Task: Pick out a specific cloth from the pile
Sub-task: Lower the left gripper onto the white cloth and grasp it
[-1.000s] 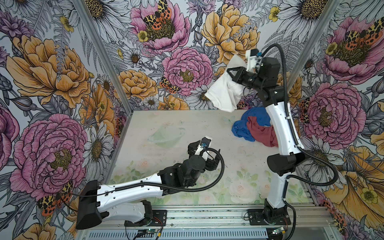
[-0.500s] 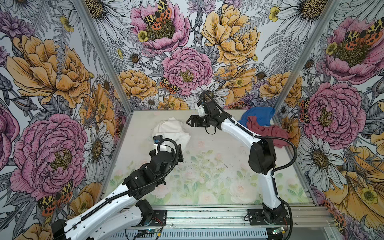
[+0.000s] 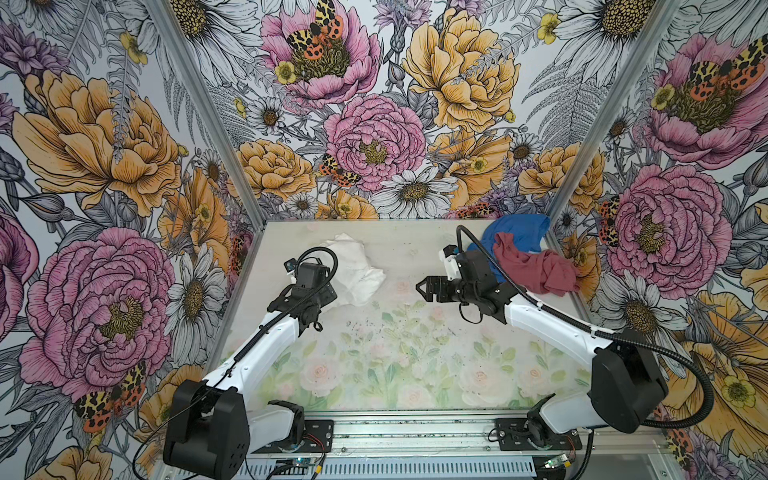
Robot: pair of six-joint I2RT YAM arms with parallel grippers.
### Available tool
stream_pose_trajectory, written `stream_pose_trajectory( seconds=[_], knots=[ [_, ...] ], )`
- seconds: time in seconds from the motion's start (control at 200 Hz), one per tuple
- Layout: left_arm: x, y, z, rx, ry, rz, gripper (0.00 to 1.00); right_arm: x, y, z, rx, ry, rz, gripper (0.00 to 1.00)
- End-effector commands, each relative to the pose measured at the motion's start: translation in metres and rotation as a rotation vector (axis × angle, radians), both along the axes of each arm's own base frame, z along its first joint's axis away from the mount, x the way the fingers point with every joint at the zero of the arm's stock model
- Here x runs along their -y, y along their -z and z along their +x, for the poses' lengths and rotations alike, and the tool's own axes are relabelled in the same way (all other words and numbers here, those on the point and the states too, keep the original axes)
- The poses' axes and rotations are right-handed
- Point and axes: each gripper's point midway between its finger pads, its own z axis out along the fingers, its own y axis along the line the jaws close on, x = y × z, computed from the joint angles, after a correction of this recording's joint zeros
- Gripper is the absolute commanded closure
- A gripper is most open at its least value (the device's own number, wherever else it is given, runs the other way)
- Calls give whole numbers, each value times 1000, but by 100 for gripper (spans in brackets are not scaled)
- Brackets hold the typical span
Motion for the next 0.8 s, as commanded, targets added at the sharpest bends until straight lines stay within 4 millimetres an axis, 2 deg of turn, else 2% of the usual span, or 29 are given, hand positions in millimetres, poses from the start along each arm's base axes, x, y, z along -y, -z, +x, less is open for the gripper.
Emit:
stream_pose_trajectory(
  seconds=[0.0,0.1,0.15,0.19,0.255,0.37,0.495,0.62,0.791],
  knots=[
    [29,-23,47,129,142,-128,28,3,8,-13,1,22,35,7],
    [36,-21,65,131,182,-127,29,3,11,-22,0,2,34,7],
    [37,-21,73,145,188,-139,33,1,11,-25,6,-11,31,7],
    [33,-21,79,154,166,-139,38,-1,12,-27,15,-26,27,6],
    [24,-22,88,165,125,-115,39,-3,13,-31,26,-45,18,5],
    [19,-19,102,129,104,-100,39,-8,13,-34,28,-71,25,5],
    [12,-9,106,68,62,-77,39,-8,18,-34,15,-70,26,5],
    [14,1,108,18,62,-88,40,-8,21,-35,10,-59,37,5],
    [5,5,96,-4,20,-35,41,-7,24,-36,7,-56,39,5]
  ],
)
